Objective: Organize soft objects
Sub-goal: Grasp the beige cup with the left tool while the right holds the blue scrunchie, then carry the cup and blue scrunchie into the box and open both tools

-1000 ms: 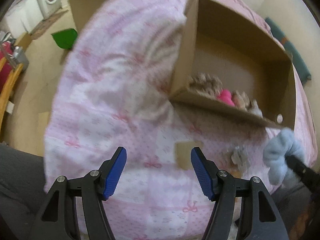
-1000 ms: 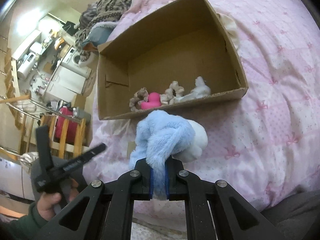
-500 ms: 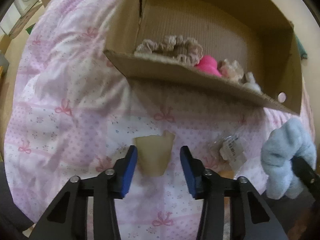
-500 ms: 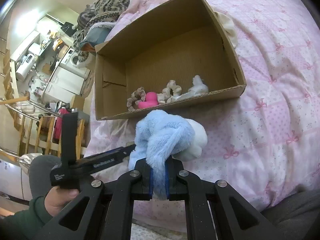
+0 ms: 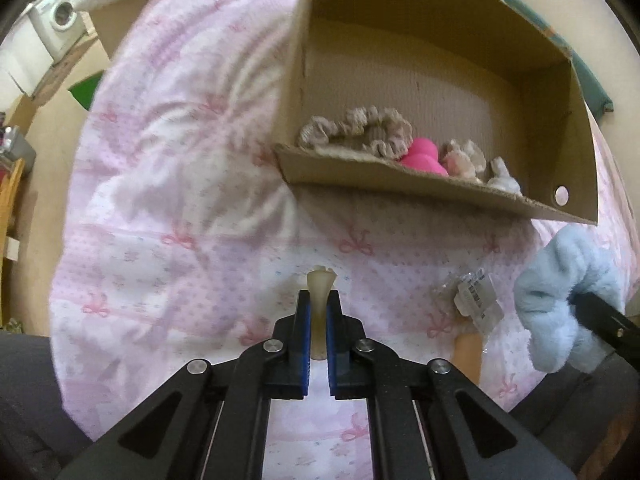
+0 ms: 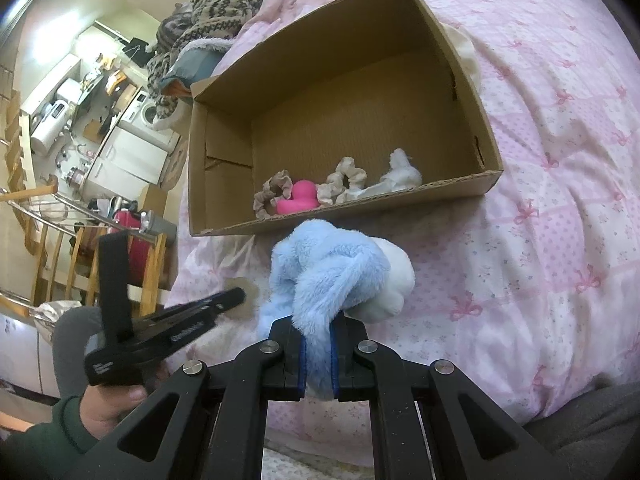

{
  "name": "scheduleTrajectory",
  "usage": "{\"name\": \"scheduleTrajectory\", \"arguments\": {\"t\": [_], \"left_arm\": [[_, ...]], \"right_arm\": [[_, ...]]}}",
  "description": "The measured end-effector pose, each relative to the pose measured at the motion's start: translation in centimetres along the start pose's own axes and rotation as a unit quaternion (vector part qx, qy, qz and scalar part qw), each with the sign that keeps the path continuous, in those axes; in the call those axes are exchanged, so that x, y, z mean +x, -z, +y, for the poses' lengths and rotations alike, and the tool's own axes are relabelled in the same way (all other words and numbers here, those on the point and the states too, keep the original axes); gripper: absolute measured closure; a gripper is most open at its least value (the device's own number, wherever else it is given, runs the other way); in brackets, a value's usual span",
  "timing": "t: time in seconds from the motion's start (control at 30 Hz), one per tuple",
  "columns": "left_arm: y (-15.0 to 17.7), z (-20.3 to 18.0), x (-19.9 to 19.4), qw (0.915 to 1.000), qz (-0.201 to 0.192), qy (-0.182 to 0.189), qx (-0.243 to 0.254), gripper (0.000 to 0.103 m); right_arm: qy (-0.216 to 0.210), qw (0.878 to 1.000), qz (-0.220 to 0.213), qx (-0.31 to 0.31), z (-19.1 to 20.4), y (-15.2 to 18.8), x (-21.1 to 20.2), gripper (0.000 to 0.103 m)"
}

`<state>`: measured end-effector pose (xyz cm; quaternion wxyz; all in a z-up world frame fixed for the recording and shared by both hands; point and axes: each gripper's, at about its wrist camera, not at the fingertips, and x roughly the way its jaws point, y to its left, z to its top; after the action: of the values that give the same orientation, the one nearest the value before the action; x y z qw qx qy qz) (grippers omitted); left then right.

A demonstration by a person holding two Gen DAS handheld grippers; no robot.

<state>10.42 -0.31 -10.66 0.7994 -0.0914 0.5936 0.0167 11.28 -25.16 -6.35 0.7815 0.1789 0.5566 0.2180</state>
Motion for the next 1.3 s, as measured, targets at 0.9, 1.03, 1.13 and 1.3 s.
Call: {"name": "scheduleTrajectory", "arguments": {"t": [0.9, 1.03, 1.13, 1.3], "left_arm": [[-3.0, -0.5, -12.0, 0.9899, -0.138, 0.034, 0.008, 0.097], [-4.7, -1.3, -12.7, 0.9869, -0.156, 0.029, 0.028, 0.097], [-6.1, -1.9, -12.3, 0.9851, -0.162, 0.028, 0.048, 0.097], [-8.2, -3.0, -10.9, 0.9834, -0.164, 0.031, 0.07, 0.097]], "right_arm": [[-0.038, 0.996, -0.067, -0.044, 3.3, -0.4, -5.4, 0.093], [-0.04, 0.994, -0.092, -0.051, 3.5, -2.3, -6.8, 0.093], [-0.024, 0.992, -0.111, -0.054, 3.5, -3.9, -7.4, 0.093], [-0.013, 0.991, -0.127, -0.04, 2.7, -6.5, -7.2, 0.093]]}}
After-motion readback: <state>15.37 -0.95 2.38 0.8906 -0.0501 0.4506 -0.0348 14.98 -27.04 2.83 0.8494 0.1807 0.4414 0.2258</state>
